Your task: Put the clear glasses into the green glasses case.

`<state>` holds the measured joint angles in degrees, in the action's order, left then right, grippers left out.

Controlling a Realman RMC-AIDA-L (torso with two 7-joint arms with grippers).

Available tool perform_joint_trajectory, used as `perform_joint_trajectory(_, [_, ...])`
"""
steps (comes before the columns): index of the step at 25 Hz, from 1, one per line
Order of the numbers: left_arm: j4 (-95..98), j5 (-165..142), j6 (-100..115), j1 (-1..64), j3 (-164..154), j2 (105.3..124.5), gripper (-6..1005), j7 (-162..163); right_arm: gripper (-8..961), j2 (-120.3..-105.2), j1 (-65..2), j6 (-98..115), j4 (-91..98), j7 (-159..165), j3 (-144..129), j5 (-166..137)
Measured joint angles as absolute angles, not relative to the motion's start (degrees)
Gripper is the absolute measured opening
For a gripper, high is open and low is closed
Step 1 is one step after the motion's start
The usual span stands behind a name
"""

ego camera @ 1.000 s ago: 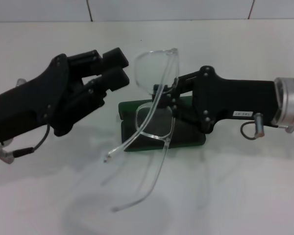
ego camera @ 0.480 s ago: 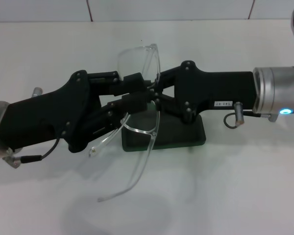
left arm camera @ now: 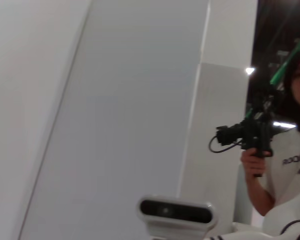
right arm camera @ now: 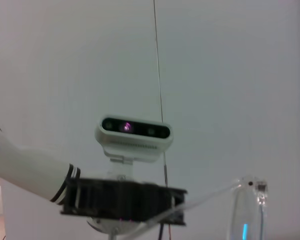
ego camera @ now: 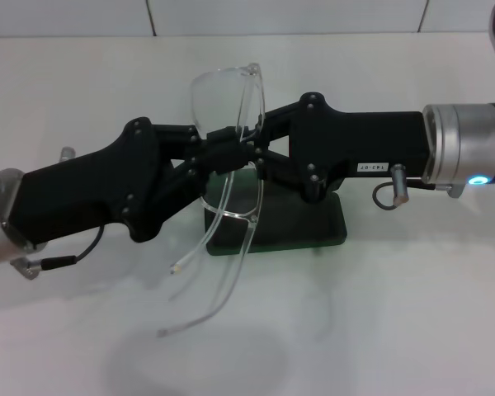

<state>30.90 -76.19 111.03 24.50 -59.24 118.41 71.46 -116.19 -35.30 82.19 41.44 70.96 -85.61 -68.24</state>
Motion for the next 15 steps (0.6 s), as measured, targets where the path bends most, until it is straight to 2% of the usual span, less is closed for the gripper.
perform_joint_trajectory(15, [30.2,-76.2,106.1,24.3,-59.2,119.12,73,71.5,108,-116.19,-35.2,82.9,41.4,70.9,-86.8,-67.2])
